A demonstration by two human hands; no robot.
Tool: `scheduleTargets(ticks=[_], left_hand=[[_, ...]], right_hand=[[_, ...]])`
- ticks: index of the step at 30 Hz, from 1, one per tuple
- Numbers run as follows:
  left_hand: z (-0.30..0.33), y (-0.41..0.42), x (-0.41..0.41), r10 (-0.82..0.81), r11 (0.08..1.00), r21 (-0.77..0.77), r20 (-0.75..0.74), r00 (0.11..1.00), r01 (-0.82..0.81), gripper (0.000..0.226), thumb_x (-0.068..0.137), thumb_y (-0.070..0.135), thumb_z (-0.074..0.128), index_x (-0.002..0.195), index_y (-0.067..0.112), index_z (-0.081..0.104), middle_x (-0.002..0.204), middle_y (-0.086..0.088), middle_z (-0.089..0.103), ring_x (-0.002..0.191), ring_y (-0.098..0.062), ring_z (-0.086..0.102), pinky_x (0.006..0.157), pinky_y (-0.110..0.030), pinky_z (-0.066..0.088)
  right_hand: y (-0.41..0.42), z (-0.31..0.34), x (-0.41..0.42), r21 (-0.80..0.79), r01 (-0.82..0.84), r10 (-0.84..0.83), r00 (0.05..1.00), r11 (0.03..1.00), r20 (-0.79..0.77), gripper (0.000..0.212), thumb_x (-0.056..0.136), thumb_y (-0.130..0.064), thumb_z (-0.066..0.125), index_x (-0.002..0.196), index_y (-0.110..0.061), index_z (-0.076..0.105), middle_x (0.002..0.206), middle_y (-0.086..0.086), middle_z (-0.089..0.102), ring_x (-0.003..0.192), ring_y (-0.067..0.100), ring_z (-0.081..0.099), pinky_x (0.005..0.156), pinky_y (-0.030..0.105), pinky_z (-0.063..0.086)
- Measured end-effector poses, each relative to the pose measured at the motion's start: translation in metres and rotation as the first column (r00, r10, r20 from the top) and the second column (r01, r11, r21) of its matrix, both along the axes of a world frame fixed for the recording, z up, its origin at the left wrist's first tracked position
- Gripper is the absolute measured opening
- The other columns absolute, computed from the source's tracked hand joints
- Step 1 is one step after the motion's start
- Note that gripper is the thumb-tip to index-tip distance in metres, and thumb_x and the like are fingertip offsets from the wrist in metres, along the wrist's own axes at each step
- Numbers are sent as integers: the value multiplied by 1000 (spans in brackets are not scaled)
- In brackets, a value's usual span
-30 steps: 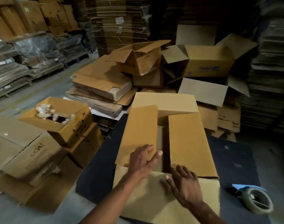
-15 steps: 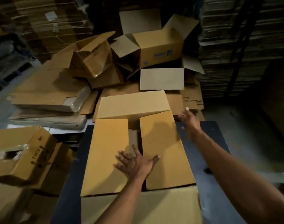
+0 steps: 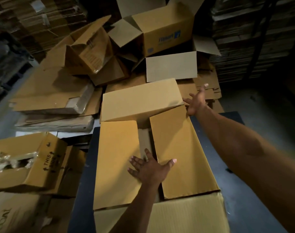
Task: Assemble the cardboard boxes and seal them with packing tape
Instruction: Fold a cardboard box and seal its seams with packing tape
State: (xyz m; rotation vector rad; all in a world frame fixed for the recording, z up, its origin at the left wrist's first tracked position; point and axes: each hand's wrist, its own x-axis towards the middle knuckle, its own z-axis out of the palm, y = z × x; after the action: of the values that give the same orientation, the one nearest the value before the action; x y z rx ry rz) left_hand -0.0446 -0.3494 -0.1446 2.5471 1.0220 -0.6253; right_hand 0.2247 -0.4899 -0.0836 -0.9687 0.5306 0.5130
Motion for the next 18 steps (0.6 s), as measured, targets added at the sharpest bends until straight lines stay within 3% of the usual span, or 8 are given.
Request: scheduleTargets(ticks=[4,6,8,11,13,16,17,18], left_hand=[[3,0,0,15,1000,-12,5,1000,-15,145,54,110,35,163,27,-15,163,-35,-21,151,-48,-27,117,-70,-12],[4,0,-1,25,999,-23,15,1000,-25,146,55,110,36,162,26,-19,164,-34,-21,152,-47,-27,118,-70,-10],[6,0,-3,35,999,-24,25,999,-35,147,55,110,36,161,26,-22,165,-33,-19,153,-45,-25,118,-71,-9],[7,-1,-4,51,998,-35,51,997,-49,147,55,108,41,160,28,-23,165,-33,-19,154,-45,-24,118,-71,-10],[10,-2,-6,63,997,-45,99,993,-59,147,56,106,47,160,30,-24,166,-32,-16,154,-45,-22,119,-70,-9],[14,-4,-12,78,997,-44,231,970,-70,147,58,99,59,156,34,-30,168,-29,-10,157,-44,-13,120,-70,-1],[16,-6,-15,85,996,-46,294,952,-75,147,59,96,64,154,35,-31,168,-29,-13,157,-44,-11,120,-71,3],[17,-8,-19,91,996,-48,370,925,-79,147,60,92,68,154,37,-30,168,-27,-19,157,-44,-9,119,-72,9]], right_hand=[[-1,-9,0,21,26,-28,998,999,51,108,75,-100,22,148,-27,53,148,10,57,146,40,36,114,70,22],[0,-14,1,1,8,-8,996,1000,85,109,73,-101,22,126,-21,72,135,7,66,137,34,46,109,62,36],[0,-14,-1,-24,2,0,995,1000,96,107,74,-101,21,102,-14,79,114,4,71,119,28,52,96,51,45],[-6,-18,-7,-54,-33,39,994,998,104,111,71,-102,24,105,-12,79,127,4,66,127,32,43,108,62,37],[-17,-29,-11,-58,-86,93,987,995,133,107,64,-103,39,109,-16,80,137,4,61,129,34,42,111,67,33],[-34,-35,-25,-138,-264,288,936,955,200,81,76,-78,68,124,-13,70,115,7,66,98,21,58,88,39,50],[-39,-37,-29,-176,-319,353,910,931,218,65,81,-62,74,122,-13,70,110,9,67,93,20,61,80,34,52],[-43,-42,-31,-233,-359,409,886,904,220,55,77,-50,82,119,-16,72,115,10,69,102,23,65,83,35,54]])
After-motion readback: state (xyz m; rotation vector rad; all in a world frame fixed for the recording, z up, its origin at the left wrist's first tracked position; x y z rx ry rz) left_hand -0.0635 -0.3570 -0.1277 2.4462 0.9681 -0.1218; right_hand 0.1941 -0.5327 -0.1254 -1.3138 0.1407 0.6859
